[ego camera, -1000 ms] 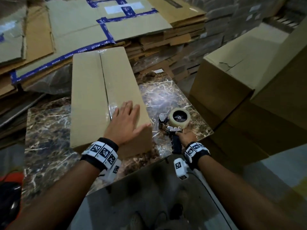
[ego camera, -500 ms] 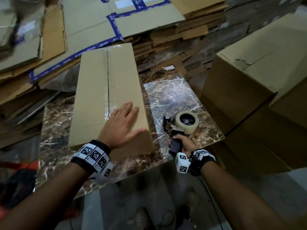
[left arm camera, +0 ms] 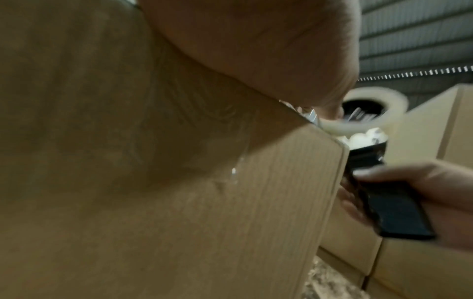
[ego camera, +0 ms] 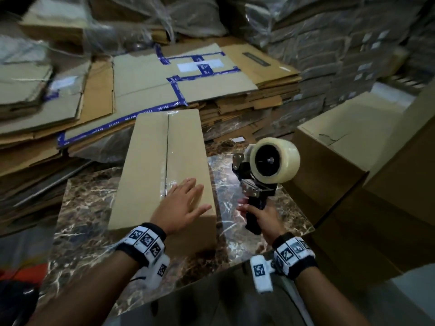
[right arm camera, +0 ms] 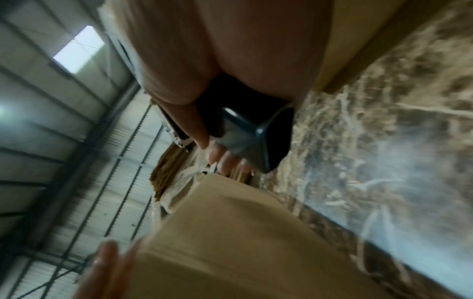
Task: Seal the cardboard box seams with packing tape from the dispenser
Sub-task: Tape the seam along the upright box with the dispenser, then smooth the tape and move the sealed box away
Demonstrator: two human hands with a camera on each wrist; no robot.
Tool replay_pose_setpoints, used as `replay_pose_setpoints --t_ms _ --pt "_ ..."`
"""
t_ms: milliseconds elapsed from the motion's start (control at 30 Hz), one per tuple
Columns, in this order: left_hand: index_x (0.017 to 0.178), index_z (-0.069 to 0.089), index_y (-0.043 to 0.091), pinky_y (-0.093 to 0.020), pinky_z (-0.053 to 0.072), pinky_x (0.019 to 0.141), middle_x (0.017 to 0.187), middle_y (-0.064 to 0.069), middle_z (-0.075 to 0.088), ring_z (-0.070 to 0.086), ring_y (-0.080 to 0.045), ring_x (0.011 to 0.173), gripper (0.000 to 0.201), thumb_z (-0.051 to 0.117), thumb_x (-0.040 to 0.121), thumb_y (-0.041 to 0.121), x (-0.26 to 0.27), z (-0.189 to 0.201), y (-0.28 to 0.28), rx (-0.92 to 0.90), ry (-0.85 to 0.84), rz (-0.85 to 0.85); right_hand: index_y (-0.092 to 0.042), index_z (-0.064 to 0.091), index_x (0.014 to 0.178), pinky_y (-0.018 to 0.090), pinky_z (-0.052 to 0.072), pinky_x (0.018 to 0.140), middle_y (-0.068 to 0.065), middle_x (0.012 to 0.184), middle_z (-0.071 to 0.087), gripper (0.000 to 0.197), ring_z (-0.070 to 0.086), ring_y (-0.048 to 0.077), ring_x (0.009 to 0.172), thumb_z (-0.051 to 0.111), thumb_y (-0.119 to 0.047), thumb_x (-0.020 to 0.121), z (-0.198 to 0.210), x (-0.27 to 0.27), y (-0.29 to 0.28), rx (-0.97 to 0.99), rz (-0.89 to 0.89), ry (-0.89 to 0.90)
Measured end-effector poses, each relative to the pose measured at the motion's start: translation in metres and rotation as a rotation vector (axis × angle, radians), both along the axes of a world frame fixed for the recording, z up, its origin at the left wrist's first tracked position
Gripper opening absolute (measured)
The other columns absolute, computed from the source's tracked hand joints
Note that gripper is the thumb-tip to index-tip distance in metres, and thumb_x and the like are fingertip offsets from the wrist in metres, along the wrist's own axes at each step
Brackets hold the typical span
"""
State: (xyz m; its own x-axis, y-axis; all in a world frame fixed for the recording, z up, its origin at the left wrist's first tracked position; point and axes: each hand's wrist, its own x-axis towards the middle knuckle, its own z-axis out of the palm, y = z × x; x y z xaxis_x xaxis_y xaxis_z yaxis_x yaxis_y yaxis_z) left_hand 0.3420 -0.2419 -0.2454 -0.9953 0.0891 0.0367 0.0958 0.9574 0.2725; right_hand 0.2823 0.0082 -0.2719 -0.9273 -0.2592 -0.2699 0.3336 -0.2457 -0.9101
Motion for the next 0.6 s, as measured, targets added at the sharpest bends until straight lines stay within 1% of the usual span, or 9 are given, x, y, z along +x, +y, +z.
replay_pose_setpoints --t_ms 67,133,233,300,333,367,433,500,600 --pt "0.148 0.042 0.021 -0.045 0.020 0.121 0.159 -0.004 0.031 0.023 -0.018 0.148 0.095 0.013 0.083 0.085 -0.001 0.002 -0.003 0.139 -0.020 -0.002 -0.003 0.066 0.084 0.035 0.051 0.062 0.017 0.075 0.063 0.012 0.061 0.026 0.064 0.066 0.009 0.082 0.027 0.003 -0.007 0.029 0.061 0.018" --pt "0.138 0.053 0.019 -0.045 0.031 0.116 0.149 -0.006 0.046 0.039 -0.020 0.139 0.080 0.027 0.089 0.077 0.000 0.006 -0.009 0.360 -0.022 0.026 -0.008 0.063 0.077 0.028 0.041 0.049 0.012 0.064 0.051 0.014 0.049 0.022 0.052 0.062 0.003 0.086 0.047 0.008 -0.015 0.056 0.096 -0.020" --pt "0.115 0.065 0.015 -0.040 0.051 0.097 0.116 -0.005 0.067 0.062 -0.019 0.108 0.029 0.054 0.098 0.036 0.000 0.019 -0.021 0.706 0.066 0.230 -0.009 0.061 0.076 0.027 0.035 0.047 0.011 0.061 0.045 0.010 0.042 0.020 0.049 0.062 -0.002 0.084 0.069 0.019 -0.027 0.050 0.184 -0.017" --pt "0.102 0.066 0.010 -0.041 0.058 0.081 0.103 -0.013 0.066 0.067 -0.028 0.094 0.013 0.056 0.099 0.018 0.001 0.035 -0.025 1.071 0.046 0.419 -0.004 0.058 0.080 0.029 0.033 0.048 0.012 0.062 0.044 0.009 0.041 0.020 0.049 0.059 0.003 0.085 0.083 0.026 -0.032 0.052 0.266 0.012" --pt "0.102 0.063 0.006 -0.039 0.060 0.074 0.102 -0.019 0.064 0.067 -0.032 0.089 0.014 0.054 0.099 0.016 0.003 0.045 -0.027 1.302 -0.004 0.500 -0.001 0.057 0.083 0.029 0.034 0.047 0.012 0.061 0.044 0.009 0.042 0.020 0.049 0.056 0.007 0.087 0.090 0.029 -0.036 0.055 0.305 0.022" --pt "0.107 0.060 0.002 -0.037 0.059 0.071 0.104 -0.024 0.062 0.066 -0.034 0.089 0.018 0.053 0.100 0.016 0.006 0.053 -0.030 1.522 -0.073 0.545 0.001 0.056 0.086 0.028 0.034 0.046 0.012 0.060 0.045 0.008 0.042 0.020 0.048 0.055 0.008 0.087 0.096 0.033 -0.041 0.054 0.341 0.029" --pt "0.119 0.055 -0.001 -0.037 0.058 0.078 0.115 -0.029 0.060 0.064 -0.038 0.101 0.028 0.049 0.102 0.021 0.016 0.067 -0.037 1.856 -0.247 0.533 0.002 0.055 0.092 0.028 0.035 0.045 0.011 0.060 0.048 0.011 0.044 0.021 0.048 0.059 0.007 0.083 0.109 0.042 -0.052 0.037 0.422 0.046" --pt "0.129 0.055 0.003 -0.034 0.059 0.077 0.118 -0.028 0.061 0.065 -0.035 0.101 0.032 0.047 0.103 0.020 0.028 0.074 -0.045 2.038 -0.336 0.457 0.002 0.053 0.098 0.028 0.037 0.044 0.010 0.064 0.053 0.024 0.047 0.020 0.049 0.062 0.003 0.075 0.115 0.048 -0.065 0.012 0.476 0.064" --pt "0.133 0.056 0.005 -0.026 0.059 0.071 0.115 -0.020 0.063 0.066 -0.025 0.091 0.035 0.043 0.101 0.004 0.042 0.076 -0.055 2.109 -0.289 0.365 0.002 0.055 0.099 0.029 0.037 0.045 0.010 0.069 0.056 0.028 0.048 0.019 0.052 0.063 -0.001 0.073 0.121 0.051 -0.081 0.054 0.535 0.074"
